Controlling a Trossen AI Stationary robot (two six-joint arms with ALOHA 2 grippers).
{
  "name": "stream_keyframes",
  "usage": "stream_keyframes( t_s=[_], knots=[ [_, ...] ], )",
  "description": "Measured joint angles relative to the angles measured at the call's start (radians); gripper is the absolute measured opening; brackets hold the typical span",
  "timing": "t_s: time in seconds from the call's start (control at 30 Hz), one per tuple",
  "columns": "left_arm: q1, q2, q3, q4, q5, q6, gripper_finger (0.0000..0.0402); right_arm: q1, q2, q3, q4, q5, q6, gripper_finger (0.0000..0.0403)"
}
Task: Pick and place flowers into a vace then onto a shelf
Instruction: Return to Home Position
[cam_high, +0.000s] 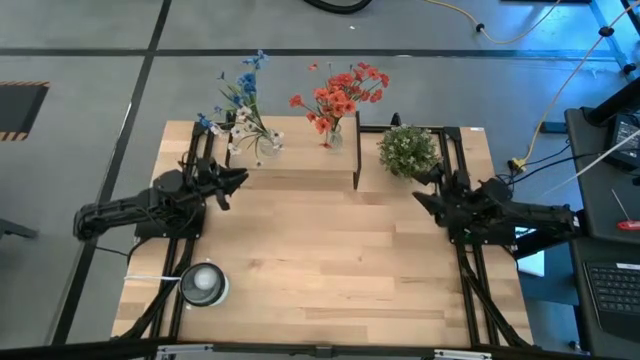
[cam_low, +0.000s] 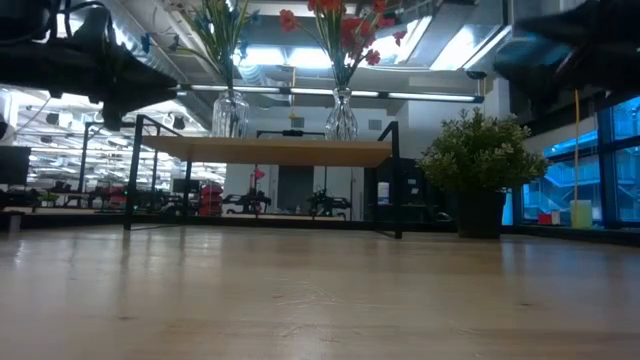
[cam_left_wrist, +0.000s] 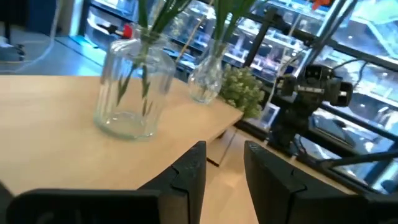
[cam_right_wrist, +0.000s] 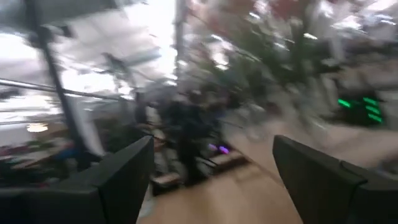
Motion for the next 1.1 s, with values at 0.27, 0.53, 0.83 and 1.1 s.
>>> stream_keyframes(
  t_s=[0.27, 0.53, 0.83, 1.1],
  knots=[
    [-0.048, 0.002, -0.013, -0.013, -0.082, 0.031, 0.0102, -0.018, 0.0, 0.0, -0.168, 0.311, -0.001, 0.033],
    [-0.049, 0.002, -0.013, -0.026, -0.082, 0.002, 0.0102, -0.018, 0.012, 0.0, -0.258, 0.38, -0.073, 0.033],
    [-0.049, 0.002, -0.013, -0.036, -0.082, 0.017, 0.0102, -0.018, 0.04, 0.001, -0.256, 0.379, -0.127, 0.033],
    [-0.049, 0.002, -0.013, -0.035, -0.082, 0.058, 0.0102, -0.018, 0.043, 0.001, -0.255, 0.378, -0.096, 0.033]
  ],
)
